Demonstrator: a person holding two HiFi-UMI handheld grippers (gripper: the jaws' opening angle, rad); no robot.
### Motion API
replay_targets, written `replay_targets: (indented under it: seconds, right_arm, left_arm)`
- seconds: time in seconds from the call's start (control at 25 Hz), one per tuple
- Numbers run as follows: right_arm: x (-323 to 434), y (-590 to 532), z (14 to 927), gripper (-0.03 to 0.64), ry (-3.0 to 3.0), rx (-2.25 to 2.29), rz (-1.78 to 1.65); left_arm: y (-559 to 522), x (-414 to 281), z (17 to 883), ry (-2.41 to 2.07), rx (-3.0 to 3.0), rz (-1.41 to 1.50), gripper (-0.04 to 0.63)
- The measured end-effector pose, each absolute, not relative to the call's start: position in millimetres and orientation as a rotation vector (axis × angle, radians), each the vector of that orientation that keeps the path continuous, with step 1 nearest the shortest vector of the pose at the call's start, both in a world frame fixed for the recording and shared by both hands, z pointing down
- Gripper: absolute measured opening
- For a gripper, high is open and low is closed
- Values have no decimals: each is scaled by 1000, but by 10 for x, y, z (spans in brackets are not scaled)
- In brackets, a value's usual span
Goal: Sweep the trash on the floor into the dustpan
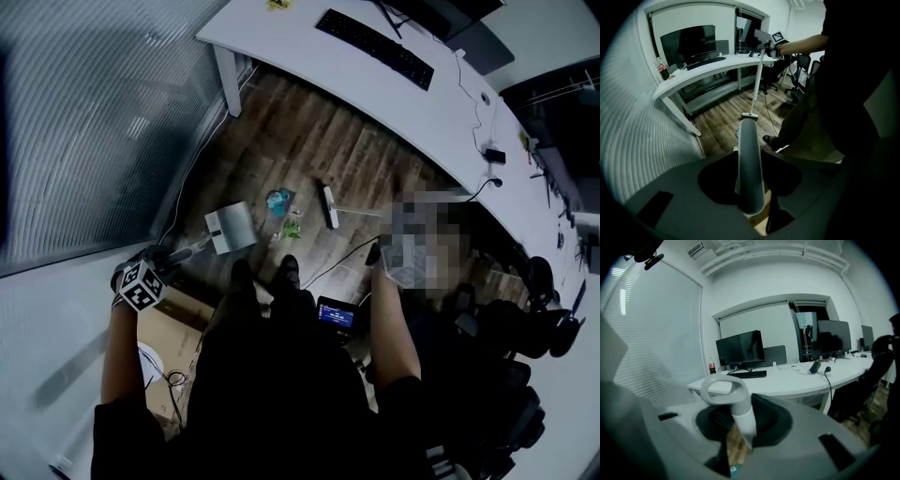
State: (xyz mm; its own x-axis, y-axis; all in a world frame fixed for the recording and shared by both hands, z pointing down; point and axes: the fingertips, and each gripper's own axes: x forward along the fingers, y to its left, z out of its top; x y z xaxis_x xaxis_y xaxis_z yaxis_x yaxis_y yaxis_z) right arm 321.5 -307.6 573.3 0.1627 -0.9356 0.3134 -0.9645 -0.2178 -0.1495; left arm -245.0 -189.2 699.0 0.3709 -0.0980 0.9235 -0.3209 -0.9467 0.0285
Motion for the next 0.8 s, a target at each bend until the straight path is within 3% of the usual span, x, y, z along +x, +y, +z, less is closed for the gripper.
replay_targets:
  seconds: [0.8]
  right_arm:
    - [1830,-2942,6144,109,-1971,2263,839]
  left_arm:
    - [-1834,-2123,6982,-286,2512,1428,120]
